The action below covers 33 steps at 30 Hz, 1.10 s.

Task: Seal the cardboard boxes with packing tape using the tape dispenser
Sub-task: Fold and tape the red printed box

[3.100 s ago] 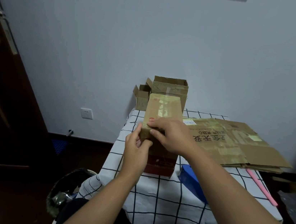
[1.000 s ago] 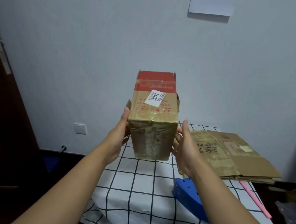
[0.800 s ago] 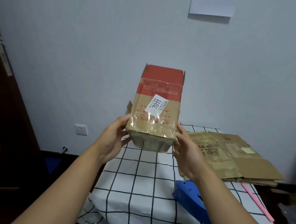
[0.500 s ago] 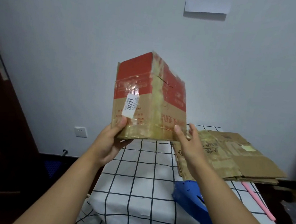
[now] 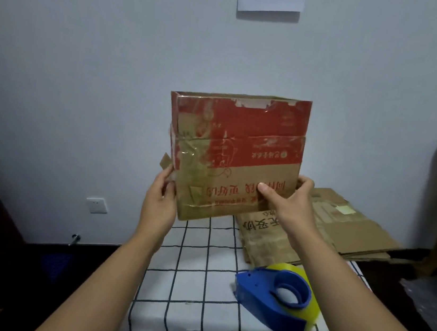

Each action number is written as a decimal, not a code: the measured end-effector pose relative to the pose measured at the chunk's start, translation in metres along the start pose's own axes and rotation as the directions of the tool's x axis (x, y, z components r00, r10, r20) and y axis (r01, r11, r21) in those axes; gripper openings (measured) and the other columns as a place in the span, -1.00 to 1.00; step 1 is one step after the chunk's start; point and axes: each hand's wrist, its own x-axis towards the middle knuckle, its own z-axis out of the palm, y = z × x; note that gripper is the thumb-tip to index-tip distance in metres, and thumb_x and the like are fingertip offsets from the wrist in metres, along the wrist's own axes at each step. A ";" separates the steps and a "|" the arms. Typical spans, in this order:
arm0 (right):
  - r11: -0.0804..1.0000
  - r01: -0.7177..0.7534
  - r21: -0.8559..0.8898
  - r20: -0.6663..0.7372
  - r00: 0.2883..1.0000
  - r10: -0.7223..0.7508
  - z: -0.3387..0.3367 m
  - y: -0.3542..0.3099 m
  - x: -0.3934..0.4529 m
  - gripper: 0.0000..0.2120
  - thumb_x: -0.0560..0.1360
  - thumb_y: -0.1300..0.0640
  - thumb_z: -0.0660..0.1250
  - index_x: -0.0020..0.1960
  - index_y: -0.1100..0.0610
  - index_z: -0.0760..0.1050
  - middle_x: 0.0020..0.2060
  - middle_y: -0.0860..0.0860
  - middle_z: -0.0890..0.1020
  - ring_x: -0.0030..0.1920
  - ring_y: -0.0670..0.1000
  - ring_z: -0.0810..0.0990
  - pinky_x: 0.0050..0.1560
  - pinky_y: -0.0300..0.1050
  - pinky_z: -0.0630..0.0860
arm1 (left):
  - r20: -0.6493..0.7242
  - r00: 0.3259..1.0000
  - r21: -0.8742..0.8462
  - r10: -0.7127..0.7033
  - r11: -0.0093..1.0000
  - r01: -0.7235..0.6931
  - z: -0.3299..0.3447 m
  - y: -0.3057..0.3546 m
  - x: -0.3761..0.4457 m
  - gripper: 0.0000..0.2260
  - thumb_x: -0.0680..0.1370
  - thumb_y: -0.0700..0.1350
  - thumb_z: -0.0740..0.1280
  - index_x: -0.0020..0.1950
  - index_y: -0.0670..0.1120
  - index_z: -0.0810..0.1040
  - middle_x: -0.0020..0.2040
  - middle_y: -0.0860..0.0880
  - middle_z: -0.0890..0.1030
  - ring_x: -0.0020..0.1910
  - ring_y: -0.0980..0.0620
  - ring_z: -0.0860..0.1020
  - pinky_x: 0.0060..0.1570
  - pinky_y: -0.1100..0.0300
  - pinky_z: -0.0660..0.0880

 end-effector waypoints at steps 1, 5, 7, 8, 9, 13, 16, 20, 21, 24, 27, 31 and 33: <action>1.000 0.010 -0.008 -0.011 1.000 -0.010 -0.004 0.000 0.004 -0.33 0.38 -0.05 0.58 0.26 -0.03 0.19 0.08 -0.16 0.50 0.04 -0.23 0.51 -0.10 -0.30 0.44 | 0.026 0.999 -0.042 -0.029 0.999 0.030 0.010 0.004 0.001 -0.70 0.68 0.15 0.08 0.37 0.31 0.44 0.30 0.15 0.55 0.18 0.22 0.53 0.16 0.25 0.47; 0.998 0.015 -0.058 -0.067 0.998 -0.019 -0.024 0.004 0.022 -0.31 0.38 -0.07 0.58 0.26 -0.03 0.16 0.05 -0.17 0.52 0.01 -0.23 0.52 -0.10 -0.26 0.44 | 0.144 0.987 -0.064 -0.075 0.994 0.085 0.044 0.010 0.001 -0.29 0.42 0.56 -0.02 0.37 0.16 0.40 0.29 0.12 0.54 0.28 0.12 0.50 0.30 0.02 0.39; 0.997 0.008 -0.083 -0.091 0.996 -0.015 -0.033 0.011 0.031 -0.29 0.38 -0.07 0.58 0.28 -0.01 0.17 0.08 -0.12 0.53 0.04 -0.17 0.54 -0.06 -0.23 0.47 | 0.188 0.979 -0.016 -0.084 0.996 0.088 0.062 0.006 -0.001 -0.16 0.34 0.61 0.06 0.44 0.10 0.26 0.35 0.10 0.47 0.24 0.20 0.48 0.18 0.19 0.39; 0.996 -0.001 -0.092 -0.101 0.995 -0.009 -0.038 0.015 0.035 -0.29 0.38 -0.08 0.57 0.29 0.00 0.17 0.11 -0.08 0.53 0.07 -0.11 0.56 -0.02 -0.20 0.49 | 0.193 0.979 0.012 -0.072 0.997 0.071 0.070 0.004 -0.001 -0.22 0.39 0.53 0.15 0.45 0.09 0.24 0.35 0.09 0.46 0.20 0.26 0.48 0.12 0.25 0.41; 0.995 -0.011 -0.099 -0.110 0.994 0.000 -0.041 0.020 0.040 -0.28 0.38 -0.08 0.57 0.30 0.01 0.16 0.15 -0.05 0.53 0.10 -0.05 0.56 0.00 -0.18 0.49 | 0.183 0.981 0.056 -0.065 0.997 0.055 0.079 0.001 0.002 -0.31 0.46 0.43 0.22 0.47 0.09 0.24 0.37 0.08 0.43 0.20 0.24 0.47 0.13 0.24 0.43; 0.991 -0.028 -0.132 -0.152 0.988 0.008 -0.056 0.043 0.062 -0.30 0.39 -0.11 0.55 0.27 -0.04 0.13 0.21 -0.02 0.51 0.16 0.00 0.55 -0.04 -0.23 0.45 | 0.172 0.985 0.231 -0.021 0.973 -0.020 0.114 -0.015 0.024 -0.53 0.59 0.19 0.25 0.47 0.10 0.31 0.33 -0.01 0.34 0.24 0.05 0.41 0.23 0.10 0.37; 0.983 -0.019 -0.180 -0.189 0.982 -0.016 -0.066 0.058 0.091 -0.31 0.40 -0.10 0.55 0.26 -0.08 0.11 0.23 -0.03 0.50 0.19 0.00 0.53 0.06 -0.14 0.49 | 0.228 0.974 0.132 0.005 0.991 -0.036 0.146 -0.027 0.043 -0.62 0.62 0.01 0.30 0.40 0.12 0.26 0.27 0.13 0.46 0.25 0.09 0.48 0.26 0.05 0.45; 0.976 0.006 -0.218 -0.224 0.973 -0.056 -0.080 0.071 0.141 -0.27 0.41 -0.05 0.55 0.33 -0.09 0.10 0.30 -0.01 0.46 0.26 0.02 0.50 0.26 0.02 0.51 | 0.274 0.960 0.060 -0.064 0.997 0.050 0.191 -0.043 0.080 -0.35 0.60 -0.04 0.33 0.53 0.18 -0.02 0.13 0.28 0.43 -0.04 0.42 0.52 0.00 0.25 0.46; 0.976 0.008 -0.217 -0.227 0.972 -0.058 -0.083 0.075 0.154 -0.25 0.41 -0.04 0.55 0.37 -0.10 0.10 0.33 -0.01 0.45 0.29 0.03 0.48 0.30 0.07 0.50 | 0.286 0.955 0.046 -0.076 0.997 0.065 0.202 -0.047 0.091 -0.35 0.59 -0.05 0.35 0.51 0.21 0.00 0.14 0.25 0.45 0.01 0.38 0.52 0.00 0.24 0.46; 0.949 -0.041 -0.313 -0.282 0.958 -0.052 -0.089 0.087 0.191 -0.22 0.40 -0.13 0.53 0.42 -0.10 0.11 0.33 -0.05 0.44 0.38 0.10 0.33 0.36 0.21 0.39 | 0.290 0.953 0.067 -0.084 0.995 0.068 0.233 -0.052 0.126 -0.40 0.56 -0.09 0.38 0.48 0.18 0.14 0.30 0.08 0.34 0.25 0.08 0.43 0.22 0.09 0.44; 0.915 -0.099 -0.390 -0.315 0.949 -0.032 -0.087 0.100 0.225 -0.22 0.39 -0.15 0.53 0.41 -0.07 0.13 0.31 -0.04 0.45 0.37 0.14 0.34 0.38 0.28 0.34 | 0.320 0.942 0.076 -0.104 0.994 0.084 0.255 -0.061 0.158 -0.53 0.56 -0.10 0.36 0.40 0.18 0.29 0.23 0.10 0.24 0.11 0.12 0.43 0.14 0.11 0.40; 0.939 -0.076 -0.336 -0.230 0.973 -0.004 -0.079 0.119 0.265 -0.23 0.42 0.00 0.55 0.42 0.04 0.12 0.34 0.03 0.42 0.29 0.07 0.47 0.33 0.09 0.45 | 0.336 0.934 0.101 -0.119 0.991 0.090 0.272 -0.083 0.184 -0.52 0.59 -0.11 0.32 0.46 0.15 0.28 0.21 0.14 0.25 0.11 0.12 0.37 0.13 0.12 0.34; 0.936 -0.080 -0.343 -0.240 0.971 -0.005 -0.072 0.130 0.281 -0.24 0.43 0.03 0.55 0.42 0.06 0.14 0.34 0.04 0.30 0.20 -0.01 0.41 0.24 -0.11 0.40 | 0.334 0.935 0.091 -0.119 0.991 0.093 0.279 -0.094 0.195 -0.45 0.59 -0.14 0.32 0.52 0.12 0.21 0.31 0.12 0.29 0.22 0.08 0.39 0.23 0.08 0.37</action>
